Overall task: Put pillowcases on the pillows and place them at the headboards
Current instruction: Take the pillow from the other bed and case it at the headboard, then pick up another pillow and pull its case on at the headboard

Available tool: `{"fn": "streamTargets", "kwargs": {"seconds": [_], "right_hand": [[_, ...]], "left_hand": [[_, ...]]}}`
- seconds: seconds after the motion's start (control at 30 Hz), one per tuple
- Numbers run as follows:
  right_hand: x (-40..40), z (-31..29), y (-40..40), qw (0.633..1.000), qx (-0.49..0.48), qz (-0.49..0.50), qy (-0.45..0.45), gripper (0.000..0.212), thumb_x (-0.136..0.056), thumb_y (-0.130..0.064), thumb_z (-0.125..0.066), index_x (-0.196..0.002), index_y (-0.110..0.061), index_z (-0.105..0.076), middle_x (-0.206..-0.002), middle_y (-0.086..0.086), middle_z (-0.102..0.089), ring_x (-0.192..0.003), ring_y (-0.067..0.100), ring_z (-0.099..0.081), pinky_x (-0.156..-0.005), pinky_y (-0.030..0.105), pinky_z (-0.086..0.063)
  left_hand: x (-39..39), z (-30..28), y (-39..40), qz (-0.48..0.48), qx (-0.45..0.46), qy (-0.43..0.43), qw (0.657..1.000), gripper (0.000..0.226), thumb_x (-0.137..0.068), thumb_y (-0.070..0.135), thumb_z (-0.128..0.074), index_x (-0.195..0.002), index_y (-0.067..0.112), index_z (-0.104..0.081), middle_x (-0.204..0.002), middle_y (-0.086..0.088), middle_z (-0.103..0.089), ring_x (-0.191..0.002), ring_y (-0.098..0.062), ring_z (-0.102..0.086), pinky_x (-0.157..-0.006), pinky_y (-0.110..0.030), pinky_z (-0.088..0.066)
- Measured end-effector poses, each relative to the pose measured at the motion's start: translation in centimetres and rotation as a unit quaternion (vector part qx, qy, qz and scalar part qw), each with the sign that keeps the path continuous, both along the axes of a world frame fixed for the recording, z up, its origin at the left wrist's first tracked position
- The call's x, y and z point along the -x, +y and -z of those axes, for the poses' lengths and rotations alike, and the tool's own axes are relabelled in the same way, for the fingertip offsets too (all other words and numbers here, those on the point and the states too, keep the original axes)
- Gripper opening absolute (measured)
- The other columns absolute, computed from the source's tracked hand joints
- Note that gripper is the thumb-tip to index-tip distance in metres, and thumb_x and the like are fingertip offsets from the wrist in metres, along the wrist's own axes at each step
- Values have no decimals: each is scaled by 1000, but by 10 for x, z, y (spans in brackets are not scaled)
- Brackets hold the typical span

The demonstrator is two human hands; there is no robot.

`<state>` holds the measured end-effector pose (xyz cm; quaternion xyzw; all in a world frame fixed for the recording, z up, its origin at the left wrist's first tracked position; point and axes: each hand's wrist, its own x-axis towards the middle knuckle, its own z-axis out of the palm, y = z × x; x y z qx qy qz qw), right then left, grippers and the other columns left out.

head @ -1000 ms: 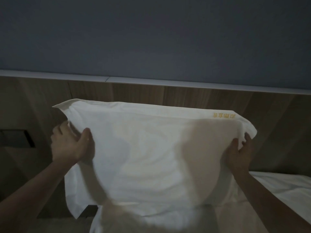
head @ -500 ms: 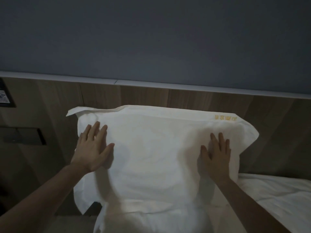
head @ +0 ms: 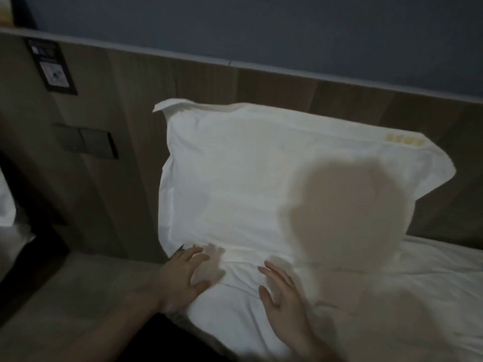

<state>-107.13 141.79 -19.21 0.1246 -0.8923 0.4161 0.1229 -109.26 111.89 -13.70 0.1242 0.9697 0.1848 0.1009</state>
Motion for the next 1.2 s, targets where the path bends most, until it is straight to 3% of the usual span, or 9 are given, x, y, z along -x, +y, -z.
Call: {"fn": "streamTargets", "kwargs": {"seconds": [0.1,0.2,0.27,0.47,0.67,0.73,0.9,1.1,1.2], "right_hand": [[-15,40,-16,997,-56,39,-19,34,-88,-29,-67,-121,-23,-74,-133,-18,-60,-127,15,-61,-114,20,-38],[-21,67,-25,986,-151,60,-38,43,-91,-32,-56,-129,-19,-69,-140,-4,-62,-130,22,-58,-114,41,-41],[-17,73,-29,975,-194,84,-61,46,-94,-33,-49,-136,-23,-64,-145,-4,-58,-133,23,-55,-115,47,-39],[-4,78,-41,935,-287,138,-154,55,-91,-39,-46,-144,-28,-55,-150,-3,-51,-135,28,-48,-109,47,-40],[9,33,-71,890,-336,153,-267,55,-90,-34,-47,-144,-23,-53,-151,2,-50,-134,29,-47,-114,42,-38],[10,14,-95,882,-279,205,-319,58,-88,-33,-43,-142,-18,-56,-148,7,-55,-134,33,-51,-114,44,-40],[-20,-57,-167,850,-94,270,-443,50,-85,-28,-62,-128,-4,-66,-132,17,-64,-122,38,-61,-107,47,-49],[-64,-192,-263,828,114,263,-483,28,-96,-14,-67,-118,-32,-67,-124,-5,-62,-115,17,-65,-86,20,-49],[-78,-260,-291,811,213,288,-463,26,-98,-10,-63,-119,-23,-69,-121,0,-69,-101,-1,-67,-74,7,-49]], "left_hand": [[-11,26,-8,8,-18,-88,996,99,-72,77,-30,-161,33,-30,-170,2,-24,-156,-19,-28,-124,-26,-22],[-13,70,-20,36,-78,-128,988,77,-93,51,-60,-159,41,-23,-171,5,-16,-159,-25,-25,-127,-34,-24],[-11,94,-27,40,-85,-158,983,77,-95,55,-59,-162,40,-22,-174,9,-11,-160,-20,-19,-127,-32,-22],[10,131,-37,61,-134,-213,966,76,-95,65,-51,-160,48,-16,-173,9,-15,-144,-27,-45,-111,-43,-45],[7,99,-67,111,-85,-287,948,78,-99,48,-44,-164,41,-1,-173,9,10,-158,-36,-19,-122,-48,-32],[2,60,-92,93,-74,-322,939,77,-101,44,-47,-165,37,-6,-174,8,5,-161,-31,-9,-126,-45,-25],[-1,-61,-162,48,-48,-401,913,61,-100,40,-58,-156,26,-38,-162,4,-37,-146,-21,-41,-118,-33,-36],[-1,-190,-254,37,-6,-372,928,50,-96,39,-65,-143,24,-53,-145,5,-52,-136,-16,-51,-110,-26,-39],[-3,-230,-284,-8,-45,-357,933,53,-88,48,-68,-135,25,-60,-132,10,-58,-124,-13,-58,-103,-28,-46]]}}
